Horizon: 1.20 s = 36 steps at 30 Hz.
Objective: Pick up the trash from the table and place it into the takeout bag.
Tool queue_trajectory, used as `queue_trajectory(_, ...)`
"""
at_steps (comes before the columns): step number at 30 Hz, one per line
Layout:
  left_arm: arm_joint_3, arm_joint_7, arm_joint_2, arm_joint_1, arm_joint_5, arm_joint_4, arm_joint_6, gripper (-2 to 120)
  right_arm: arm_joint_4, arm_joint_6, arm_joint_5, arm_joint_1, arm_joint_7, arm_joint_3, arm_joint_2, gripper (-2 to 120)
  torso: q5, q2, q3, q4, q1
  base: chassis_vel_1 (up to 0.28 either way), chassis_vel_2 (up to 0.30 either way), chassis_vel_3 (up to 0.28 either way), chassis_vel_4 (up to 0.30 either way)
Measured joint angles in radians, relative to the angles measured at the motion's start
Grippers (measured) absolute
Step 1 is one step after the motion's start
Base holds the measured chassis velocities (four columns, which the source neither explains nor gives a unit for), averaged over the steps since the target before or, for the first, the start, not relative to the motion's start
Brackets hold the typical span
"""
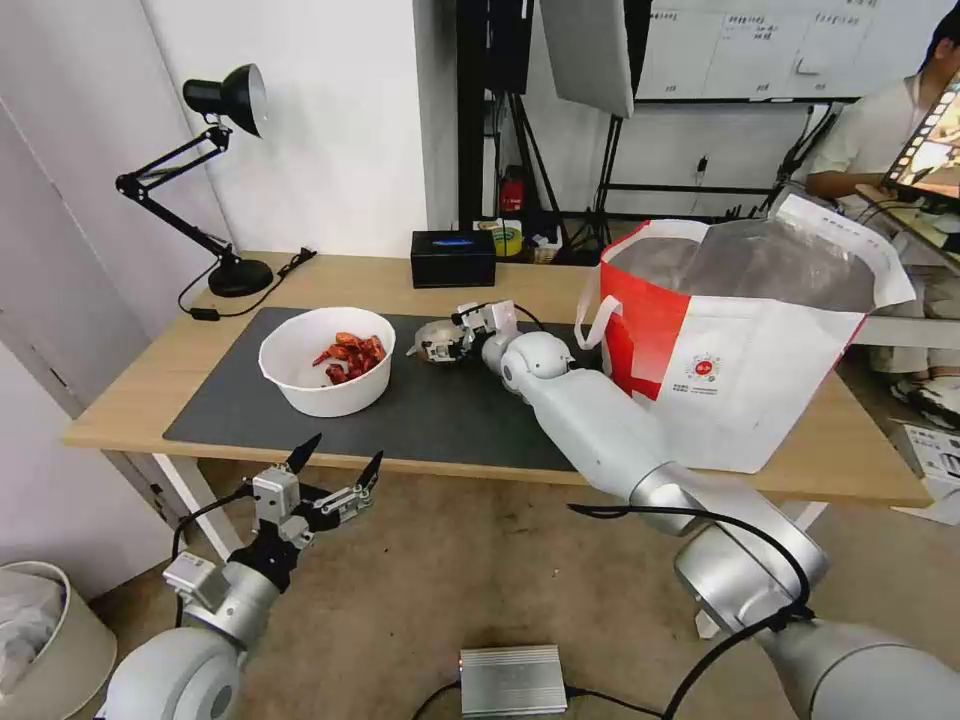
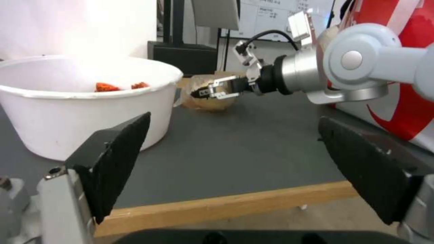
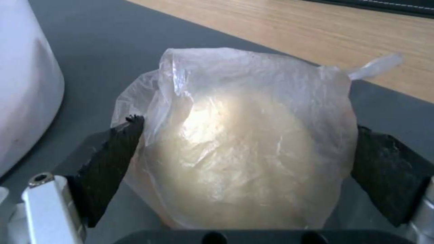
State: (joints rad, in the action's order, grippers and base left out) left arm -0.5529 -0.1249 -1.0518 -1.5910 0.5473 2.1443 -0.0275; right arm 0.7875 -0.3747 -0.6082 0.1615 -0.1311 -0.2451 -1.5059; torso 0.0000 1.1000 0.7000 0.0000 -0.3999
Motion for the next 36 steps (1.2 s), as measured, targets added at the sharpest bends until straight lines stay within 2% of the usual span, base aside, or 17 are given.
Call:
queue_trajectory(11, 0.002, 0.001, -0.001, 0.002, 0.001, 0.000, 0.000, 100, 0.001, 0.000, 0.001, 0.002, -0.002, -0.003, -0.001, 100, 0.0000, 0.000, 0.000, 0.0000, 0.000, 0.000, 0.000, 0.000, 0.000)
queue_trajectory(14, 0.002, 0.001, -0.001, 0.002, 0.001, 0.000, 0.000, 100, 0.001, 0.001, 0.001, 0.003, -0.002, -0.004, -0.002, 96, 0.0000, 0.000, 0.000, 0.0000, 0.000, 0.000, 0.000, 0.000, 0.000)
queue_trajectory(16, 0.002, 0.001, -0.001, 0.002, 0.002, 0.000, 0.000, 100, 0.002, 0.005, 0.001, 0.004, -0.002, -0.005, -0.002, 86, 0.0000, 0.000, 0.000, 0.0000, 0.000, 0.000, 0.000, 0.000, 0.000)
queue_trajectory(17, 0.002, 0.001, -0.001, 0.002, 0.002, 0.000, 0.000, 100, 0.002, 0.005, 0.001, 0.004, -0.002, -0.005, -0.002, 86, 0.0000, 0.000, 0.000, 0.0000, 0.000, 0.000, 0.000, 0.000, 0.000)
queue_trajectory(19, 0.002, 0.002, -0.001, 0.001, 0.002, 0.000, 0.000, 100, 0.003, 0.007, 0.001, 0.004, -0.001, -0.005, -0.002, 76, 0.0000, 0.000, 0.000, 0.0000, 0.000, 0.000, 0.000, 0.000, 0.000)
queue_trajectory(21, 0.002, 0.002, -0.001, 0.001, 0.002, 0.001, 0.000, 100, 0.004, 0.007, 0.000, 0.004, -0.001, -0.006, -0.001, 72, 0.0000, 0.000, 0.000, 0.0000, 0.000, 0.000, 0.000, 0.000, 0.000)
queue_trajectory(23, 0.002, 0.002, -0.001, 0.000, 0.002, 0.001, -0.001, 100, 0.006, 0.008, 0.000, 0.004, -0.001, -0.006, 0.001, 61, 0.0000, 0.000, 0.000, 0.0000, 0.000, 0.000, 0.000, 0.000, 0.000)
queue_trajectory(25, 0.003, 0.002, -0.001, 0.000, 0.002, 0.001, -0.001, 100, 0.006, 0.008, 0.000, 0.004, -0.001, -0.006, 0.001, 57, 0.0000, 0.000, 0.000, 0.0000, 0.000, 0.000, 0.000, 0.000, 0.000)
queue_trajectory(27, 0.005, 0.002, -0.002, 0.001, 0.002, 0.001, -0.001, 100, 0.008, 0.009, 0.000, 0.005, -0.001, -0.007, 0.003, 45, 0.0000, 0.000, 0.000, 0.0000, 0.000, 0.000, 0.000, 0.000, 0.000)
queue_trajectory(29, 0.005, 0.002, -0.002, 0.001, 0.002, 0.001, -0.001, 100, 0.008, 0.009, 0.000, 0.005, -0.001, -0.007, 0.003, 45, 0.0000, 0.000, 0.000, 0.0000, 0.000, 0.000, 0.000, 0.000, 0.000)
queue_trajectory(32, 0.009, 0.002, -0.003, 0.002, 0.001, 0.001, -0.003, 100, 0.010, 0.010, 0.000, 0.005, -0.001, -0.008, 0.005, 28, 0.0000, 0.000, 0.000, 0.0000, 0.000, 0.000, 0.000, 0.000, 0.000)
queue_trajectory(33, 0.009, 0.002, -0.003, 0.002, 0.001, 0.001, -0.003, 100, 0.010, 0.010, 0.000, 0.005, -0.001, -0.008, 0.005, 28, 0.0000, 0.000, 0.000, 0.0000, 0.000, 0.000, 0.000, 0.000, 0.000)
queue_trajectory(36, 0.010, 0.002, -0.004, 0.002, 0.001, 0.001, -0.004, 100, 0.013, 0.010, -0.001, 0.007, -0.001, -0.009, 0.007, 14, 0.0000, 0.000, 0.000, 0.0000, 0.000, 0.000, 0.000, 0.000, 0.000)
